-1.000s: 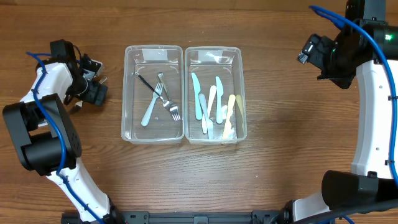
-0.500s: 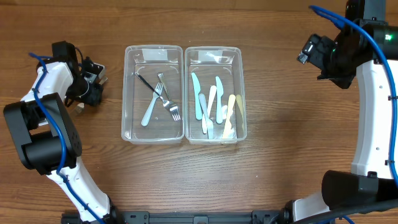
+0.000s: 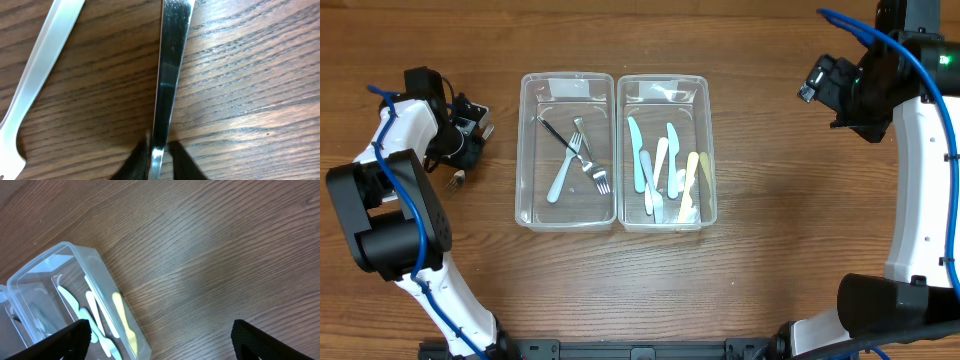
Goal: Pack container
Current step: 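Move the left gripper back to the remaining forks and grasp one, then carry the metal fork into the left container and release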
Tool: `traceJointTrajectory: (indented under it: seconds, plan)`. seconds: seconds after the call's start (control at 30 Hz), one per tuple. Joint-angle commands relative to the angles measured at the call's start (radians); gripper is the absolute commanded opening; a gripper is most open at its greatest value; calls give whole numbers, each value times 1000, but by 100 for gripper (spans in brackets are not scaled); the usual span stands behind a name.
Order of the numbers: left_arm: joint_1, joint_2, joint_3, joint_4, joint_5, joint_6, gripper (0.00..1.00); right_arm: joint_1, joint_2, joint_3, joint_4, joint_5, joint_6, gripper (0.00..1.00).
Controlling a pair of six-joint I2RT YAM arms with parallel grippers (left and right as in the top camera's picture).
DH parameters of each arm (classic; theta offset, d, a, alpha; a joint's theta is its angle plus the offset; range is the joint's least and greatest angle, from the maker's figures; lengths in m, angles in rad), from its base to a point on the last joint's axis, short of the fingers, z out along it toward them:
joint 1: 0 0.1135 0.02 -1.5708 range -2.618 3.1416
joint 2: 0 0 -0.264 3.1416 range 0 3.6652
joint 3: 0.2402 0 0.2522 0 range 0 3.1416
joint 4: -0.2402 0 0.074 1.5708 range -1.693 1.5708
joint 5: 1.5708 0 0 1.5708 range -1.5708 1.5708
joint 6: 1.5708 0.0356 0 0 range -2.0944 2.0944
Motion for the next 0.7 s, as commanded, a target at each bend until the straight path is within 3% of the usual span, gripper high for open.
traceJointTrajectory:
  seconds: [0.0,0.1,0.4,0.67]
  plan:
    - [6,63,-20,1,-35,-7,9,-2,-2,1,2,2,-3,92]
    - [6,62,-19,5,-56,-33,4,-2,-2,1,2,2,-3,92]
    - [-1,-22,1,-32,-55,-107,4,-2,-2,1,2,1,-3,92]
    - [-48,-350,82,-191,-47,-338,4,-2,-2,1,1,0,-3,92]
